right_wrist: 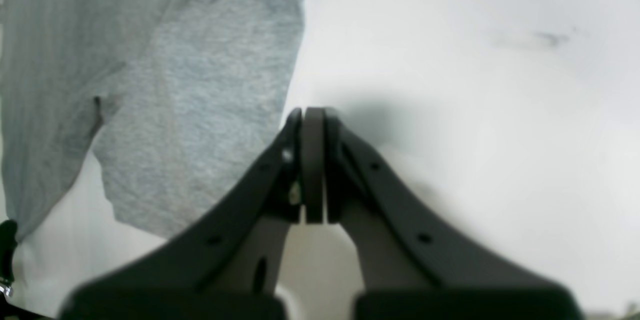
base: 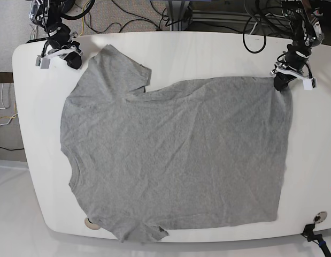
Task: Fold the T-shirt properly
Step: 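Close the right gripper on the sleeve corner of the shirt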
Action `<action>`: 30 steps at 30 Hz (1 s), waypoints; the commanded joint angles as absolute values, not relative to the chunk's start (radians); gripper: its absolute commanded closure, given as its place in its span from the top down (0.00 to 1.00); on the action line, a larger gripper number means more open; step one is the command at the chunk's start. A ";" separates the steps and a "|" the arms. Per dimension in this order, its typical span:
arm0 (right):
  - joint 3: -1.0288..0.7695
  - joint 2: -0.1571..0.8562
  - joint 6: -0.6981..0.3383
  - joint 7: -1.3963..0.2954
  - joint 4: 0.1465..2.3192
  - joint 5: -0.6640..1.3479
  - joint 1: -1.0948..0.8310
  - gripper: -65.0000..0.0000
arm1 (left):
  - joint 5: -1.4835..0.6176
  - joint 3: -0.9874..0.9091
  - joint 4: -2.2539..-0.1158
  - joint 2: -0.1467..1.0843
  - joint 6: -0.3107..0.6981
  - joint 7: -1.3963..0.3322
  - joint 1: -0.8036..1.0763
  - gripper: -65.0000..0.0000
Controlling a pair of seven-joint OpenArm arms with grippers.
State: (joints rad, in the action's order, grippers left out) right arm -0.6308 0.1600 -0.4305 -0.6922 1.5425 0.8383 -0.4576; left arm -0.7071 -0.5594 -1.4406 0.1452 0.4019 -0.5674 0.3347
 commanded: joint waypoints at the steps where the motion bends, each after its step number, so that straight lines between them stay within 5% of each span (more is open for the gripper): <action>1: -0.636 0.171 -0.425 -0.696 1.526 0.822 -0.447 0.00 | -0.697 -0.565 -1.451 0.158 0.401 -0.581 0.337 0.00; 11: -0.629 0.188 -0.446 -0.681 1.427 0.758 -0.363 0.00 | -0.702 -0.567 -1.449 0.162 0.396 -0.588 0.337 0.00; 18: -0.631 0.233 -0.445 -0.673 1.416 0.740 -0.341 0.25 | -0.706 -0.568 -1.447 0.164 0.398 -0.597 0.347 0.00; 30: -0.630 0.300 -0.451 -0.691 1.355 0.746 -0.304 0.34 | -0.705 -0.569 -1.453 0.168 0.397 -0.607 0.354 0.00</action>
State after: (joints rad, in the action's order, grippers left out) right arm -0.6270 0.2817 -0.4751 -0.6575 1.3659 0.7856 -0.3012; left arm -0.7185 -0.5644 -1.4418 0.1566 0.4049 -0.5858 0.3470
